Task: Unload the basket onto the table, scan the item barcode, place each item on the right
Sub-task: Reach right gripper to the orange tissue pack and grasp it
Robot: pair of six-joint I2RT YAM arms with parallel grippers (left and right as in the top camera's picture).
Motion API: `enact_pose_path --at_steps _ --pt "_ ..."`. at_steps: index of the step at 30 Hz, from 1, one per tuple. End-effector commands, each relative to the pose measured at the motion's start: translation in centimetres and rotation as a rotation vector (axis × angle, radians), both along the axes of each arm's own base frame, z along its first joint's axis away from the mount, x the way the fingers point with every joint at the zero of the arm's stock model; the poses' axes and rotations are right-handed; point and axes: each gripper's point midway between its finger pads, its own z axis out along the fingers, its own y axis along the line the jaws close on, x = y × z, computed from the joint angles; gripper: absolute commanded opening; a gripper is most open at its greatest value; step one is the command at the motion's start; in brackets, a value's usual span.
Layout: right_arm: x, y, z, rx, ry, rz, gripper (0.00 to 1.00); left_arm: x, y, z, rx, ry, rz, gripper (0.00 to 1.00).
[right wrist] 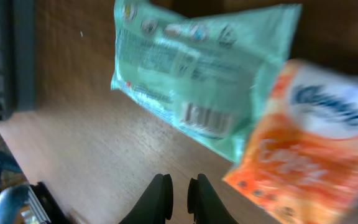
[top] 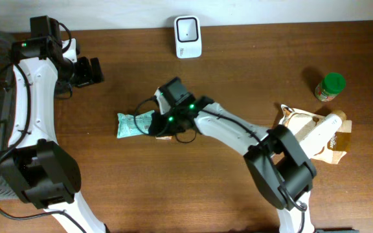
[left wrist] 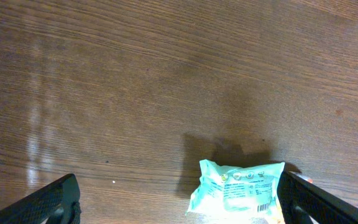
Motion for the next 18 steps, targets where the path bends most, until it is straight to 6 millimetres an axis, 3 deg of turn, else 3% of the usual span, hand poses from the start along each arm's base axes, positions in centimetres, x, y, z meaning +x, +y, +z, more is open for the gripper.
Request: enact_pose_path --at_steps 1,6,15,18 --pt "-1.2 1.1 -1.9 -0.038 0.002 0.029 0.11 0.0 0.2 0.9 -0.002 -0.023 0.000 0.99" --pt "-0.9 0.7 -3.3 -0.102 -0.022 0.007 0.11 0.0 0.2 0.9 -0.002 -0.022 0.000 0.99" --pt "-1.0 0.1 -3.7 -0.134 -0.018 -0.002 0.11 0.0 0.2 0.9 -0.002 -0.022 0.000 0.99" --pt "-1.2 -1.1 -4.4 -0.195 -0.006 -0.020 0.11 0.0 0.2 0.9 -0.002 -0.023 0.000 0.99"
